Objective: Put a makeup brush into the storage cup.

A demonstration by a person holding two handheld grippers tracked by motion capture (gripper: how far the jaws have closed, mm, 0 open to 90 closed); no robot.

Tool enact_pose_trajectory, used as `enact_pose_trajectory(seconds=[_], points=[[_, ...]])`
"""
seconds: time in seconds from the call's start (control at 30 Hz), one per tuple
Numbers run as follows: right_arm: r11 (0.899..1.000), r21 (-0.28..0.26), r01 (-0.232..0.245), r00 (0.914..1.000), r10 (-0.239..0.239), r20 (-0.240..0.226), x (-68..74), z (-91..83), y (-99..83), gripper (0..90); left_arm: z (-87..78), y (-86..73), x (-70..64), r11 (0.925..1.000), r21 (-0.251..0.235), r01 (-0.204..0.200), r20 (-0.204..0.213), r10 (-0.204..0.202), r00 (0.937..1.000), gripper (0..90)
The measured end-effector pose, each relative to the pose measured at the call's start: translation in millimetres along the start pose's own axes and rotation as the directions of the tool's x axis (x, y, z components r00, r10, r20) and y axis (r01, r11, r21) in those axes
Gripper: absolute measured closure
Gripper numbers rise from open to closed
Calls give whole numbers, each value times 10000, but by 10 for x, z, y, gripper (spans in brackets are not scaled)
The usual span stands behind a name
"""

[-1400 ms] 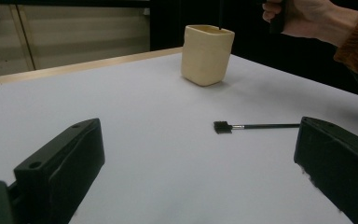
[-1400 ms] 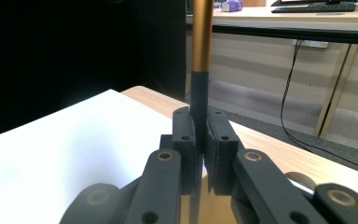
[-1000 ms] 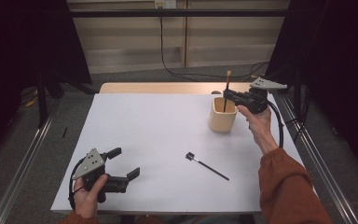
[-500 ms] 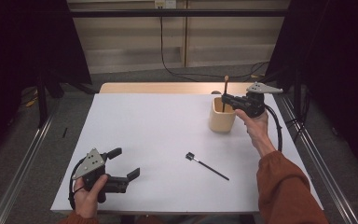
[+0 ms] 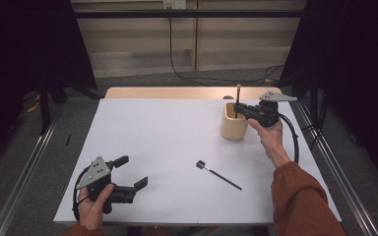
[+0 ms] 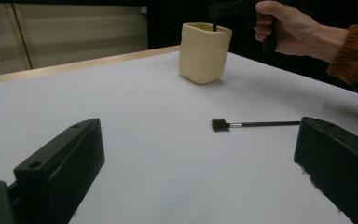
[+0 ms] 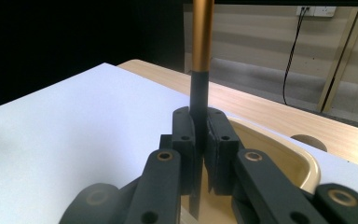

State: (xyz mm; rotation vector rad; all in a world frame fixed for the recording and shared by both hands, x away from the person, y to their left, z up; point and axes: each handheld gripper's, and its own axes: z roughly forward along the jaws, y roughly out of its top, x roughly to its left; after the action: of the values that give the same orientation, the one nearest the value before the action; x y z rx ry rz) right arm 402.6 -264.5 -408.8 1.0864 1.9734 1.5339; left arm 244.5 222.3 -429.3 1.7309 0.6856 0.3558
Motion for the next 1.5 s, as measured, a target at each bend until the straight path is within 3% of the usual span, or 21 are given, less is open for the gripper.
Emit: enact_pose_trajectory(seconds=[0.73, 0.9, 1.03, 1.13, 1.37, 1.5], points=[[9998, 157, -133, 9999, 133, 31, -24, 28, -84, 819, 9, -6, 7, 10000, -2, 38, 42, -38, 10000, 18], [9997, 200, -121, 9999, 119, 100, -12, 38, -74, 663, 11, -8, 9, 10000, 8, 41, 37, -41, 10000, 18], [9994, 226, -243, 9995, 238, 202, -14, 39, -79, 405, 9, -7, 9, 10000, -3, 61, 50, -61, 10000, 18], [9995, 212, -241, 9994, 235, 252, -15, 36, -79, 275, 13, -8, 10, 10000, 19, 21, 61, -21, 10000, 18], [9995, 76, -292, 9977, 287, 621, -6, 24, -48, 52, 14, -10, 10, 10000, 22, 57, 70, -58, 10000, 18], [9994, 12, -349, 9976, 348, 594, -2, 21, -48, 8, 14, -11, 13, 10000, 44, 56, 61, -56, 10000, 18]])
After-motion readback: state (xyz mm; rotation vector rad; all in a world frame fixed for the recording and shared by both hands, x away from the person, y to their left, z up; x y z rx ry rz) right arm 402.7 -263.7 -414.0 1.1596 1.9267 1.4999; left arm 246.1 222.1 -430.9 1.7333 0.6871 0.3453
